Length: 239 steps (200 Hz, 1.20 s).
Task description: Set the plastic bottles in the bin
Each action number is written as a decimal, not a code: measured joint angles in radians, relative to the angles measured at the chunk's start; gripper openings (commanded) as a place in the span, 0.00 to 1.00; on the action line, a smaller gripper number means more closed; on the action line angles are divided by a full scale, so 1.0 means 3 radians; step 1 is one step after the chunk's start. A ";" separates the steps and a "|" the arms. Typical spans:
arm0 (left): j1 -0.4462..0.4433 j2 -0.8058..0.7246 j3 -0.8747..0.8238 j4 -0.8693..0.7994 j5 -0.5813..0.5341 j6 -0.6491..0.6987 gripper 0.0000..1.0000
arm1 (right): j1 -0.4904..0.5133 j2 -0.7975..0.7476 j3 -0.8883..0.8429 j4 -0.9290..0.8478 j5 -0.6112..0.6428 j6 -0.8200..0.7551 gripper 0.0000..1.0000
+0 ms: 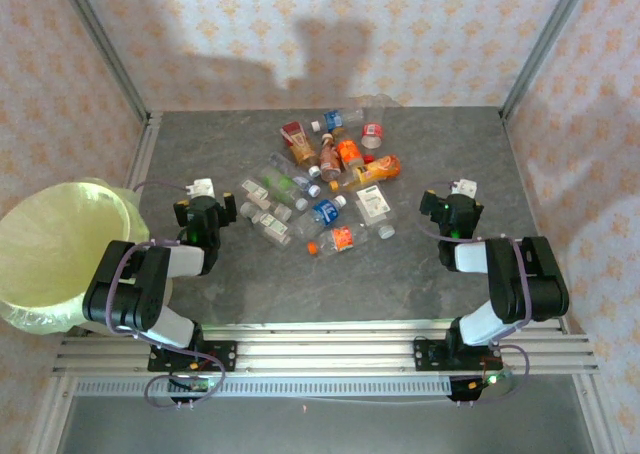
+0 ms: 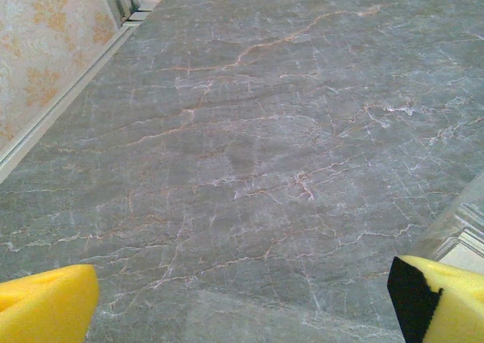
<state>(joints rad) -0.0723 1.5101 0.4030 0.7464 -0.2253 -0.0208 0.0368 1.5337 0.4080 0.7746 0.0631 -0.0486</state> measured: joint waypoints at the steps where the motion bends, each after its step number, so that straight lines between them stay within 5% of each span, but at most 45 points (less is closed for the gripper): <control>1: 0.0000 0.0000 0.0000 0.0000 0.0000 0.0000 1.00 | 0.0000 0.0000 0.0000 0.0000 0.0000 0.0000 0.99; 69: 0.0000 -0.0019 0.0020 -0.0066 0.0022 0.0008 1.00 | 0.0000 -0.0003 0.0000 -0.0004 -0.0003 -0.0001 0.99; 109: -0.0042 -0.0387 0.0623 -0.1022 0.0229 0.0080 1.00 | -0.0001 -0.0379 0.0074 -0.0426 0.0003 0.0000 0.99; 171: -0.0484 -0.0807 0.1207 -0.1921 0.0003 -0.0207 1.00 | 0.0000 -0.0927 0.0741 -0.1603 0.0043 0.0526 0.99; 239: -0.0589 -0.0792 0.1906 -0.3113 0.0141 -0.1591 1.00 | 0.0348 -0.0851 0.1228 -0.2988 -0.1260 0.1017 0.96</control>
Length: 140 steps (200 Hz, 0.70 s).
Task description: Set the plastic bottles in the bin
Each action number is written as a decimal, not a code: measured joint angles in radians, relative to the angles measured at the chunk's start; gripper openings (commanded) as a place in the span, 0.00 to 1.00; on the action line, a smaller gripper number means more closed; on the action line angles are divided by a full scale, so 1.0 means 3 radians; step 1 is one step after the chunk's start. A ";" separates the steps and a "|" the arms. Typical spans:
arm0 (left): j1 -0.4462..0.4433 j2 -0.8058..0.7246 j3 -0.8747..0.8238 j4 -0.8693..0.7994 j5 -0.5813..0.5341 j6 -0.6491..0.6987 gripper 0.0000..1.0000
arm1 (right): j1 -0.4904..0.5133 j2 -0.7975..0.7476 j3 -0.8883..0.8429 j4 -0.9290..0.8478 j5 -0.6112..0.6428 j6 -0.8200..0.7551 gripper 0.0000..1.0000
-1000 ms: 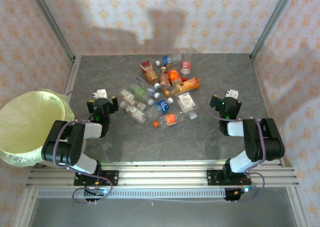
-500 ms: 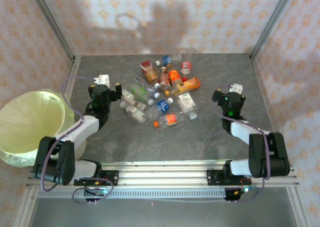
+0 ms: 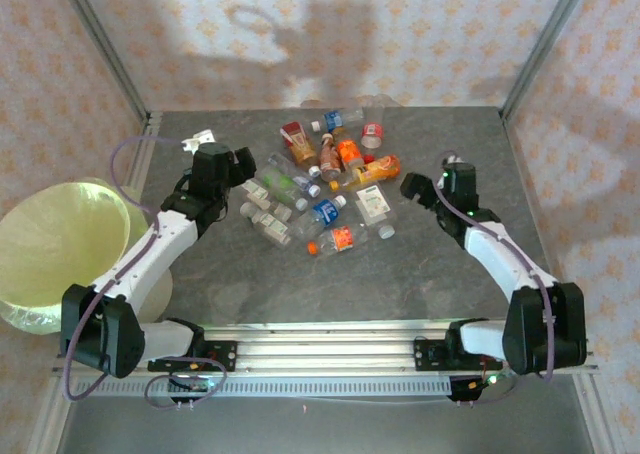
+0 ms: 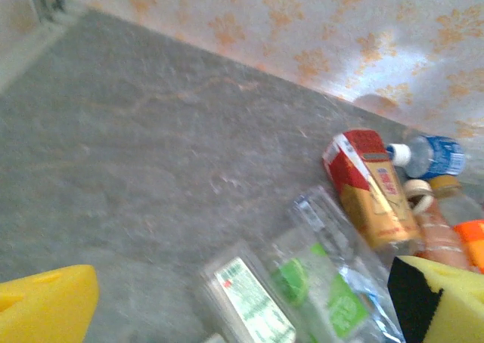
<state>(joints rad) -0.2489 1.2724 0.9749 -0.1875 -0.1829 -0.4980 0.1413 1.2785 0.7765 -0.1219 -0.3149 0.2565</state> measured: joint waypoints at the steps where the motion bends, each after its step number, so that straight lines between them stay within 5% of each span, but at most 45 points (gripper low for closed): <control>1: 0.0000 0.0000 0.0000 -0.0006 0.0004 -0.0017 1.00 | 0.0020 0.0022 0.0015 -0.0028 -0.0031 -0.0023 0.96; 49: 0.0000 0.0025 -0.0141 -0.0081 0.0192 -0.0631 1.00 | 0.0628 0.0689 0.0542 -0.0666 -0.0153 -0.0533 0.99; 140: 0.0000 0.0160 -0.0161 -0.0075 0.0324 -0.0858 1.00 | 0.0914 0.1167 0.0735 -0.0945 0.0332 -0.1162 1.00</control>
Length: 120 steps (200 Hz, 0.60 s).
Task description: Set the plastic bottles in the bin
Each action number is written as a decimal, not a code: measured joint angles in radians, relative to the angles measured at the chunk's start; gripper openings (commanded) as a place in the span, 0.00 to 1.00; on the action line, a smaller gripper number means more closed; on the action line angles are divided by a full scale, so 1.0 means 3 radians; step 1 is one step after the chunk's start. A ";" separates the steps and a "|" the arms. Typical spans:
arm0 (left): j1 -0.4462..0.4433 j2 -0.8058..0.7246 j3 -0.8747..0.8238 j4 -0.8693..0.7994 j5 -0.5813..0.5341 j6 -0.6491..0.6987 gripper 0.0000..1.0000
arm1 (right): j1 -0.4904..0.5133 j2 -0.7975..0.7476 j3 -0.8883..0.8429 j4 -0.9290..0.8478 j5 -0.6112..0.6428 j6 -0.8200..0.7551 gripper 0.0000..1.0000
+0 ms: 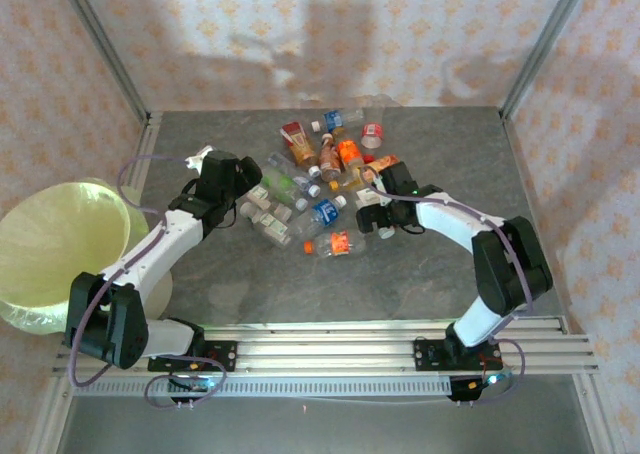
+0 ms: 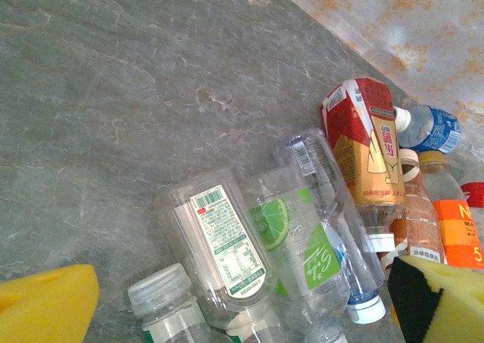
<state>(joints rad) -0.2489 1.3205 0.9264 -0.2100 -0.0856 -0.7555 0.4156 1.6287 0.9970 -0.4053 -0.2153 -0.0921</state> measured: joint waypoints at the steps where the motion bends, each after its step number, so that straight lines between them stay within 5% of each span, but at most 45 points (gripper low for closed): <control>1: 0.0000 0.0000 0.0000 0.0000 -0.0001 0.0000 1.00 | 0.0000 0.0003 0.0000 0.0000 0.0004 0.0000 1.00; 67: 0.0000 0.0038 0.0000 0.0001 0.0056 -0.0015 1.00 | 0.0003 0.0173 0.0094 0.0000 0.0273 0.0001 0.93; 120: -0.0001 0.0140 0.0001 0.0004 0.0305 -0.0024 1.00 | 0.0003 0.0193 0.0132 -0.0018 0.0217 -0.0107 0.75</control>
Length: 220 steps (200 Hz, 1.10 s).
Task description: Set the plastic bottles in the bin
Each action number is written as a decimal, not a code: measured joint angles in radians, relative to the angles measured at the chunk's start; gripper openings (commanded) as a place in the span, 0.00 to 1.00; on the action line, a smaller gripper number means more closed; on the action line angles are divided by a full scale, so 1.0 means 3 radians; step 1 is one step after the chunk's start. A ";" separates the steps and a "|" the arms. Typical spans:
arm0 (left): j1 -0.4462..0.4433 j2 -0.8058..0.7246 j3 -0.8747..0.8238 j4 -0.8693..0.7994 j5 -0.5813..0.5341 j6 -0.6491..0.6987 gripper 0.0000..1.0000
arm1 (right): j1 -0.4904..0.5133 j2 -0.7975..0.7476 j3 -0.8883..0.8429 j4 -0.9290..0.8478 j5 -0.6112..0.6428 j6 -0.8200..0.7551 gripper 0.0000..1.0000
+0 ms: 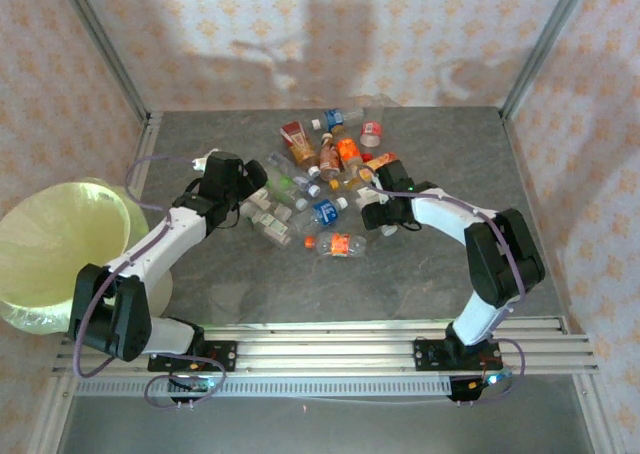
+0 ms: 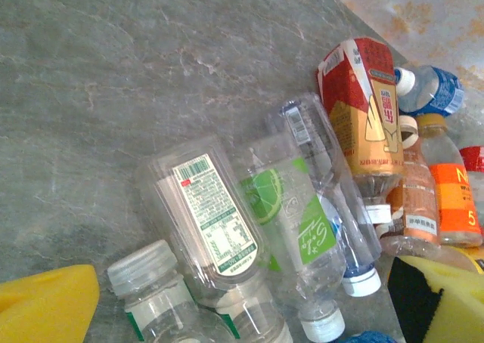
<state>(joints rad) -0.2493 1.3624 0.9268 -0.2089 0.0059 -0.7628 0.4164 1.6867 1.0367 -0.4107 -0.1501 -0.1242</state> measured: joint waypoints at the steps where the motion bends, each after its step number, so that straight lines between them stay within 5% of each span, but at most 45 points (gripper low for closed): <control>1: 0.0000 0.0001 0.0000 0.0000 0.0010 0.0000 1.00 | 0.0000 0.0000 0.0000 -0.0003 0.0001 -0.0003 0.74; 92: -0.0455 0.0203 0.0139 0.0435 0.0670 -0.0013 1.00 | 0.0000 -0.0889 -0.0323 0.0005 -0.0039 -0.0003 0.71; 145: -0.0799 0.0638 0.0476 0.1043 0.1361 -0.0127 1.00 | 0.0000 -0.1328 -0.0524 0.0534 -0.0773 0.0203 0.70; 220: -0.1024 0.0935 0.0538 0.1575 0.1520 -0.0436 1.00 | 0.0117 -0.1324 -0.0627 0.1077 -0.1336 0.0450 0.70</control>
<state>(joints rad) -0.5564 1.6428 1.0882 0.2638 0.4618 -0.8936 0.4515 1.2896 0.8486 -0.0875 -0.5510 0.0109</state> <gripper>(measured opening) 0.994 0.727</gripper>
